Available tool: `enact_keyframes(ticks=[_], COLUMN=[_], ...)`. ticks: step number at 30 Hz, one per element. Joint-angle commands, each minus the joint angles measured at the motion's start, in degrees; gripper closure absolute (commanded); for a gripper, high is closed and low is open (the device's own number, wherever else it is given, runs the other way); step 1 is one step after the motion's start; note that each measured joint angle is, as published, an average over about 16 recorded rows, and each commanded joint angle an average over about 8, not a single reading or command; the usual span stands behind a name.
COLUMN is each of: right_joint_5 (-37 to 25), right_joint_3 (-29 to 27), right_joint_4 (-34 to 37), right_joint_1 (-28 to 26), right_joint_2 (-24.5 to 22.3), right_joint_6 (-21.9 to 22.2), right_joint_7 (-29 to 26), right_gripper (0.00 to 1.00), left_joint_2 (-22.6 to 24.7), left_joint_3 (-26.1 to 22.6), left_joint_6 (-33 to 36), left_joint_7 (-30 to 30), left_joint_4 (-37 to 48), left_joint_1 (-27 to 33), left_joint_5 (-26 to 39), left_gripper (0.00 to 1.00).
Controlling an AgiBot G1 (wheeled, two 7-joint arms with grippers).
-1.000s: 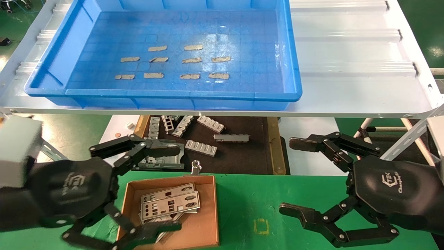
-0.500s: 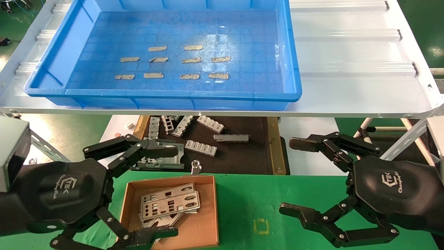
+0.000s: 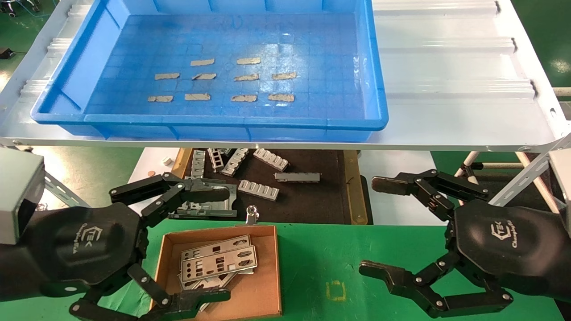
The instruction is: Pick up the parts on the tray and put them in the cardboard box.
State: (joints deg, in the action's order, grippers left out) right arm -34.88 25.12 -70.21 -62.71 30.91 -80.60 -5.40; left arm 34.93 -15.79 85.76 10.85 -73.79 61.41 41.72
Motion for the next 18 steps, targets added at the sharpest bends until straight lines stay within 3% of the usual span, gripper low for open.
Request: enact_keyframes(ticks=[1, 18], right_joint_5=[0.00, 0.00], right_joint_3=[0.00, 0.00], right_joint_4=[0.00, 0.00], right_joint_1=[0.00, 0.00], right_joint_2=[0.00, 0.00], right_joint_6=[0.00, 0.00], right_joint_7=[0.00, 0.00], right_gripper=[0.00, 0.00], left_joint_2=[0.01, 0.07], left_joint_3=[-0.05, -0.19], left_joint_6=[-0.01, -0.08], left_joint_7=[-0.02, -0.08], left_joint_4=[0.05, 0.19], left_joint_1=[0.03, 0.11], left_joint_5=[0.03, 0.12], left_gripper=[0.00, 0.00])
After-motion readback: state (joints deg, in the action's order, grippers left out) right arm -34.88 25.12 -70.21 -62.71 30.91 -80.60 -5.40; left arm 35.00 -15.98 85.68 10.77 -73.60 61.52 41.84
